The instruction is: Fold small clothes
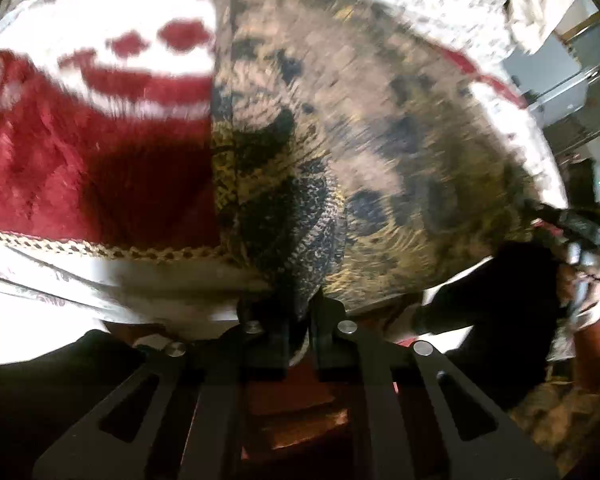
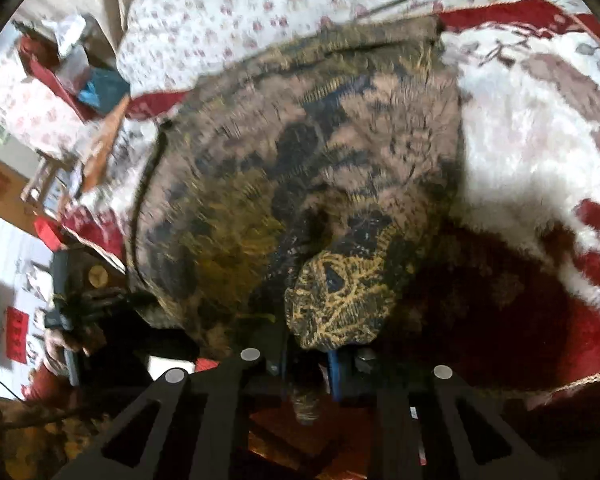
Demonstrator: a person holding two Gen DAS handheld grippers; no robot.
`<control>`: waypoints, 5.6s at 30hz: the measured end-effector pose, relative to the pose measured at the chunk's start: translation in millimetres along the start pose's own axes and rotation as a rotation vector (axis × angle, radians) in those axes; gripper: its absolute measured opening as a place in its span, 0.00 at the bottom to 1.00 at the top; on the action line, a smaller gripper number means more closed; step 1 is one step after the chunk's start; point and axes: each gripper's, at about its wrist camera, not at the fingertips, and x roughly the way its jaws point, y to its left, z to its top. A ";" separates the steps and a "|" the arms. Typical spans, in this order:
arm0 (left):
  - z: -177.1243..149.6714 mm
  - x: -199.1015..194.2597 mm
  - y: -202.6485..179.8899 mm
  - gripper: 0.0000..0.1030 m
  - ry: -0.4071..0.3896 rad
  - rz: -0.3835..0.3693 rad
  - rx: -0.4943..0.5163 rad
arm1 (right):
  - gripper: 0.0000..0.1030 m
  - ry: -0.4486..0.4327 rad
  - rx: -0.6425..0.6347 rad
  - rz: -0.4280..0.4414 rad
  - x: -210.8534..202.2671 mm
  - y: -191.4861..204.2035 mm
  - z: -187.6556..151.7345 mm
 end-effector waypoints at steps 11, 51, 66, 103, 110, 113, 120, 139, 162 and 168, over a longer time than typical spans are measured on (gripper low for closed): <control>87.6 -89.6 -16.4 0.05 -0.303 -0.162 0.022 | 0.13 -0.256 0.107 0.206 -51.2 0.0 53.9; 316.6 58.3 7.8 0.50 -0.110 0.188 0.162 | 0.45 -0.072 -0.053 -0.134 100.0 -45.7 277.0; 374.5 34.1 56.9 0.50 -0.227 0.132 -0.035 | 0.66 -0.286 0.073 -0.249 52.8 -87.0 333.8; 218.9 -2.8 62.0 0.07 -0.260 0.022 -0.043 | 0.05 -0.240 0.058 -0.248 16.0 -79.3 193.3; 208.0 -0.3 79.2 0.04 -0.254 0.053 -0.087 | 0.04 -0.181 0.050 -0.331 18.9 -85.5 181.1; 204.4 -5.2 80.1 0.04 -0.264 0.047 -0.123 | 0.04 -0.171 0.105 -0.309 22.4 -94.5 172.8; 210.1 -15.0 56.9 0.48 -0.316 0.011 -0.071 | 0.39 -0.220 0.166 -0.241 9.8 -91.1 171.3; 209.5 9.4 88.2 0.03 -0.249 0.065 -0.104 | 0.04 -0.178 0.059 -0.351 29.1 -86.6 179.6; 247.7 41.3 38.7 0.48 -0.340 0.313 -0.038 | 0.51 -0.060 -0.172 -0.447 153.9 -3.5 297.7; 248.3 55.7 47.8 0.55 -0.336 0.325 -0.020 | 0.52 -0.052 -0.191 -0.495 186.1 -11.1 334.9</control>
